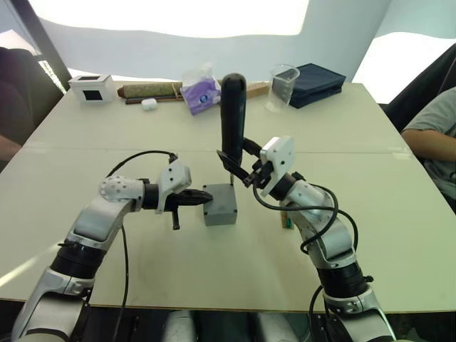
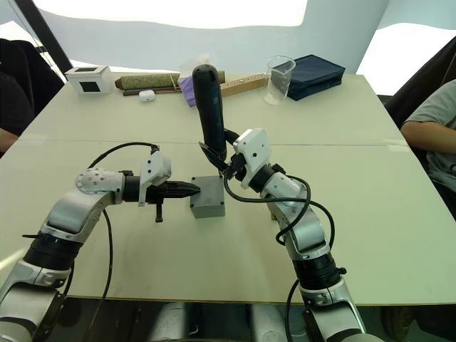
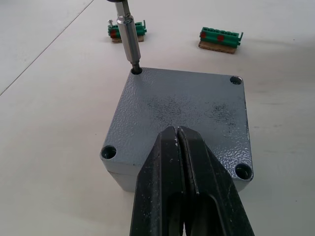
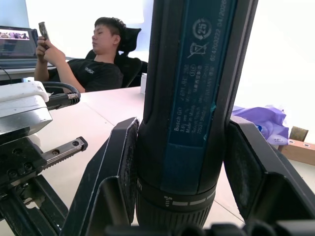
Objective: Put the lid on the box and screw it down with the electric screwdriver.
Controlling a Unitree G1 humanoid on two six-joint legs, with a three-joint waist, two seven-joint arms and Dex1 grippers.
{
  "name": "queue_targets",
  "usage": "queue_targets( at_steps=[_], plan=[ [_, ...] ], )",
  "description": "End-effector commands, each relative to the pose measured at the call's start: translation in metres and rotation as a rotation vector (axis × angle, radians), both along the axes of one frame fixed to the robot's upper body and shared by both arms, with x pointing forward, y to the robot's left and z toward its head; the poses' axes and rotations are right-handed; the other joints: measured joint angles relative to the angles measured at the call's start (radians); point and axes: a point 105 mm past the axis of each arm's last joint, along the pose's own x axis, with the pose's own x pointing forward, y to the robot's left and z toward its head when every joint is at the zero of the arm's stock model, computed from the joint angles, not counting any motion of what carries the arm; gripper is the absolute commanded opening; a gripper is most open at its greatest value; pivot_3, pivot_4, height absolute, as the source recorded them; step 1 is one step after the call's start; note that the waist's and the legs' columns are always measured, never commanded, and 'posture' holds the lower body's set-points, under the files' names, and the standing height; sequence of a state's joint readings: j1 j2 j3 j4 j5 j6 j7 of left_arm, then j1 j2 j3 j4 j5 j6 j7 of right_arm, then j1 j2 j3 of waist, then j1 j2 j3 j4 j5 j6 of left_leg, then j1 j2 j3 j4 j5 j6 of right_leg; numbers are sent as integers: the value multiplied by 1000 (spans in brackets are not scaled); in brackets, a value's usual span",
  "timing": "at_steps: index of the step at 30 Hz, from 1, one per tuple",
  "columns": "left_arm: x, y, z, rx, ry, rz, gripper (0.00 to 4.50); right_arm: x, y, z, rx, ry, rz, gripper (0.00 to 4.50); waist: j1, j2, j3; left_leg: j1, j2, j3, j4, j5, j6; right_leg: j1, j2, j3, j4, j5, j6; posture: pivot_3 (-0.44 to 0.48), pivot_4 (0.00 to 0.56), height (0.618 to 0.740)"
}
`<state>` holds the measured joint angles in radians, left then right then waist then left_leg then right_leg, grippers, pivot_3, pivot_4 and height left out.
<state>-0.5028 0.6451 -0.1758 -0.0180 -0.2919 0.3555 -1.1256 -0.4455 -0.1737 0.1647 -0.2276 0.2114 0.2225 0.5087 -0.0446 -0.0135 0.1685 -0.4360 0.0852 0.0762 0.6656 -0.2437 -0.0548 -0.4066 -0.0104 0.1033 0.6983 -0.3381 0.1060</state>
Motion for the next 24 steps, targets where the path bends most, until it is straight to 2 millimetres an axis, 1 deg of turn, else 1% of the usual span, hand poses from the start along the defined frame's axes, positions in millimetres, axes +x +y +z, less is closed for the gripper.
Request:
queue_targets(
  at_steps=[1, 4, 6, 10, 16, 21, 24],
  plan=[
    [-1, 4, -18, 36, 50, 19, 0, -6, 6, -3, 6, 17, 38, 1911, 0, 0, 0, 1, 0, 0, 0, 0, 0, 1, 0, 0, 0, 0, 0, 0, 150, 740],
    [0, 4, -21, 38, 55, 19, 0, -3, 5, -17, -21, 77, 39, 1911, 0, -1, -1, 4, 0, 0, 0, 0, 0, 4, 0, 0, 0, 0, 0, 0, 150, 740],
    [0, 3, -23, 41, 60, 17, 0, -1, 4, -25, -24, 122, 37, 1911, 0, -1, -1, 9, 0, 0, -1, 0, 0, 9, 0, 0, -1, 0, 0, 0, 150, 740],
    [1, 3, -27, 51, 62, 14, 0, 3, 1, -33, -31, 171, 21, 1911, 0, -3, -5, 17, 0, 0, -3, -1, 1, 17, 0, 0, -2, 0, 0, 0, 150, 740],
    [1, 2, -31, 59, 64, 11, 0, 7, -2, -41, -46, 217, -2, 1911, 0, -5, -14, 19, 0, 1, -3, -1, 1, 19, 0, 0, -2, -1, -1, 0, 150, 740],
    [1, 3, -35, 70, 66, 16, 0, 11, -5, -52, -73, 252, -29, 1911, 0, -7, -18, 21, 0, 1, -4, -1, 2, 20, 0, 0, -3, -1, -1, 0, 150, 740],
    [0, 3, -36, 71, 69, 18, 0, 11, -5, -59, -100, 268, -32, 1911, 0, -7, -19, 25, 0, 1, -6, -1, 2, 24, 0, 1, -5, -1, -1, 0, 150, 740]
  ],
)
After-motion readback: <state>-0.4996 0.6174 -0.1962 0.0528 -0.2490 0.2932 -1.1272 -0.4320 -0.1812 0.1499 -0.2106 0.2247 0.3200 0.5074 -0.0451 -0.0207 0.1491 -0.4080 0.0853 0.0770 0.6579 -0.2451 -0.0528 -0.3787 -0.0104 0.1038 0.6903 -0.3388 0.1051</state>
